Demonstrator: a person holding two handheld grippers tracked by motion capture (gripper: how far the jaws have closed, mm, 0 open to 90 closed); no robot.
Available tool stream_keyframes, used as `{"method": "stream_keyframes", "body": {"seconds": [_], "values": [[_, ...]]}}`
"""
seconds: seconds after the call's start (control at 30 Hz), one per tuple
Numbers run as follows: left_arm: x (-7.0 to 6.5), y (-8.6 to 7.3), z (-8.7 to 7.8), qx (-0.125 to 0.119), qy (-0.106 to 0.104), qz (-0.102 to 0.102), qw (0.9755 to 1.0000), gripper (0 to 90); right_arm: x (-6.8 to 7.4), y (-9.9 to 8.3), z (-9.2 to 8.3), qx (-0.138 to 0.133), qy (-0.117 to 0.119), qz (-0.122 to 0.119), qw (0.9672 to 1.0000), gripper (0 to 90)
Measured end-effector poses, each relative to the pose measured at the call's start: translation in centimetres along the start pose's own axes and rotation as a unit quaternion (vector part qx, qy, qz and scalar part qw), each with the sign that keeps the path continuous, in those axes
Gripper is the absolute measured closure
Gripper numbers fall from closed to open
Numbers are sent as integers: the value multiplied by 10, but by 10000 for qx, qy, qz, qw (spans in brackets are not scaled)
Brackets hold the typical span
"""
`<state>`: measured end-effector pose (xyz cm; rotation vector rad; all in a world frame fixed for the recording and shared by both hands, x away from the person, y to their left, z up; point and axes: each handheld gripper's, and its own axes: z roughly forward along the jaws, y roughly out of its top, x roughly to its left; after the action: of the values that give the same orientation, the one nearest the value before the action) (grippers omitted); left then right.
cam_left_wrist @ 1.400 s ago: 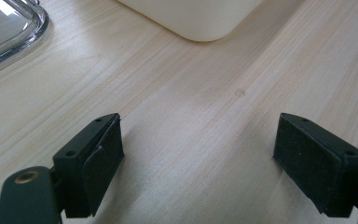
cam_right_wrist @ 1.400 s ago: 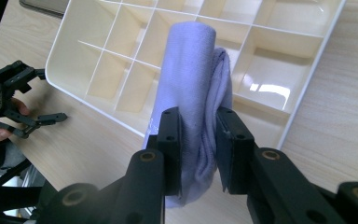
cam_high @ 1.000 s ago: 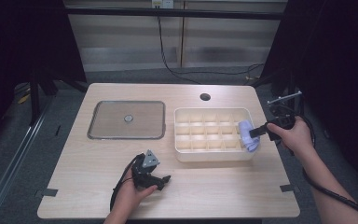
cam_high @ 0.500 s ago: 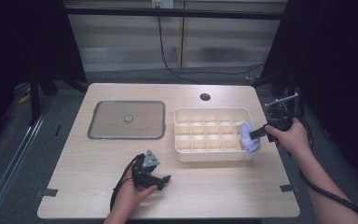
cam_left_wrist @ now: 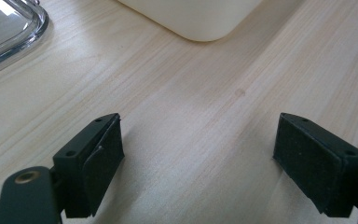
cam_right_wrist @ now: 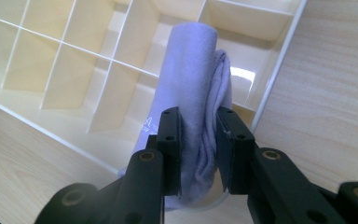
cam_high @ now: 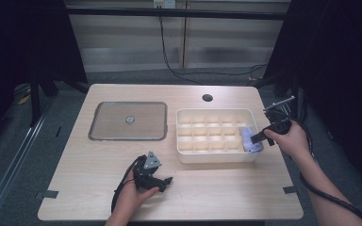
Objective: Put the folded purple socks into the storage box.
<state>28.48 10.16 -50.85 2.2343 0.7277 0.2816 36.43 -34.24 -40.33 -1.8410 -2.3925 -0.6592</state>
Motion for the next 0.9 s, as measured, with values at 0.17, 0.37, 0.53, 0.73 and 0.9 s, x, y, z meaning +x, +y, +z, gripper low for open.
{"method": "stream_keyframes", "body": {"seconds": [0.17,0.37,0.53,0.73,0.9], "values": [[0,0,0,13,14,4,10000,153,1,0,4,50,-28,-2,10000,731],[0,0,0,11,13,0,10000,153,1,-1,7,88,-111,-81,9999,731],[0,0,0,11,13,0,10000,153,2,-2,8,92,-134,-103,9998,731],[0,0,0,10,12,0,10000,153,3,-2,7,123,-219,-137,9996,731],[0,0,0,10,13,0,10000,153,4,-1,6,127,-240,-159,9995,732]]}}
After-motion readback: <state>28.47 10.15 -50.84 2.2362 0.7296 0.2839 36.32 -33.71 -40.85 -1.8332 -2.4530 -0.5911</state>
